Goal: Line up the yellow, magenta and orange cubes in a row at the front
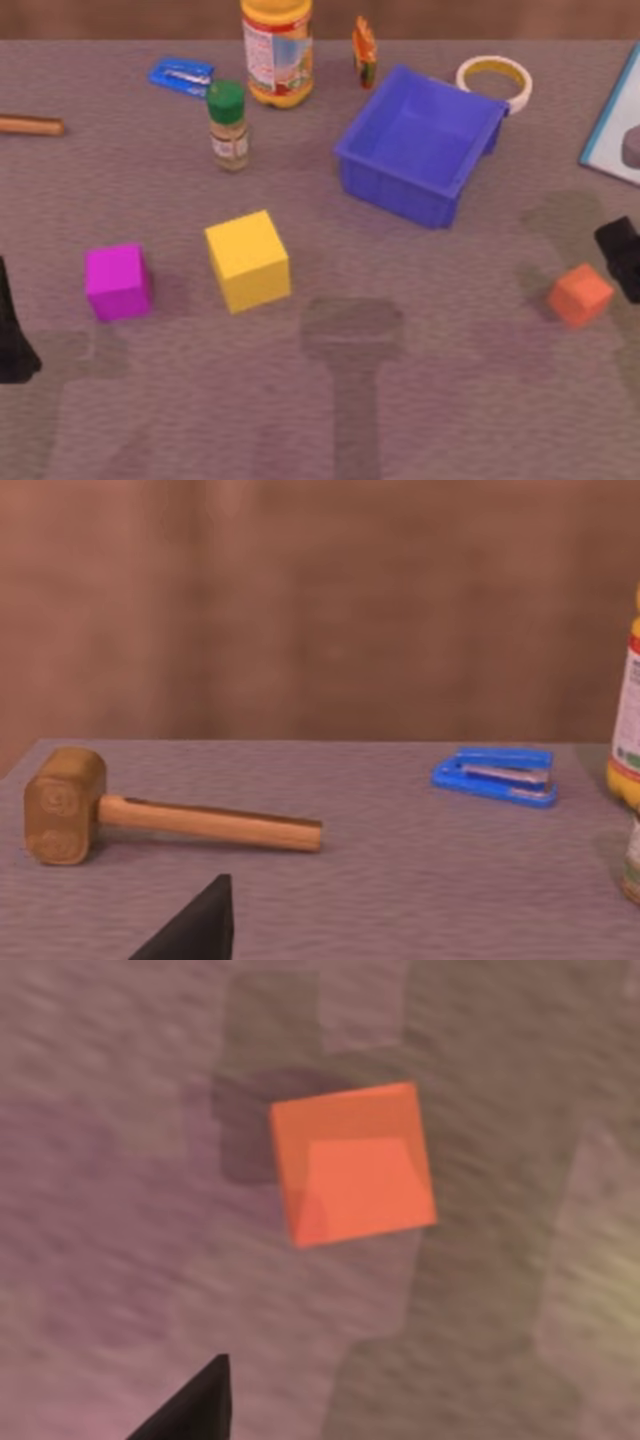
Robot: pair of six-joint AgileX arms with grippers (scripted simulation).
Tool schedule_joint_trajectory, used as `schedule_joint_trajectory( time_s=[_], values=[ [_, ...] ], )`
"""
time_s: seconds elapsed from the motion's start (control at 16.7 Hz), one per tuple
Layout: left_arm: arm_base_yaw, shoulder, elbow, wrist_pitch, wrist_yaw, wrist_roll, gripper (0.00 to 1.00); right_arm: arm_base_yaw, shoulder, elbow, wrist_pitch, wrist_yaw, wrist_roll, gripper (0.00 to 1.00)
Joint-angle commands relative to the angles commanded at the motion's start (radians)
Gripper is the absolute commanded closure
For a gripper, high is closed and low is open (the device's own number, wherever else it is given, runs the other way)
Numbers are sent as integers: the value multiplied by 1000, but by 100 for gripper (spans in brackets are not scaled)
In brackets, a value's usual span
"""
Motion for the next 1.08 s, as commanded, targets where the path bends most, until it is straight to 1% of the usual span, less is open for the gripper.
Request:
schedule_joint_trajectory(
  time_s=[0.24, 0.48, 0.9, 1.08],
  values=[
    [0, 0, 0, 0, 0, 0, 0, 36, 292, 224, -166, 0, -53, 0],
    [0, 0, 0, 0, 0, 0, 0, 57, 469, 367, -259, 1, -85, 0],
    [0, 0, 0, 0, 0, 0, 0, 56, 495, 391, -273, 1, -90, 0],
    [0, 0, 0, 0, 0, 0, 0, 59, 513, 364, -233, 1, -92, 0]
  ],
)
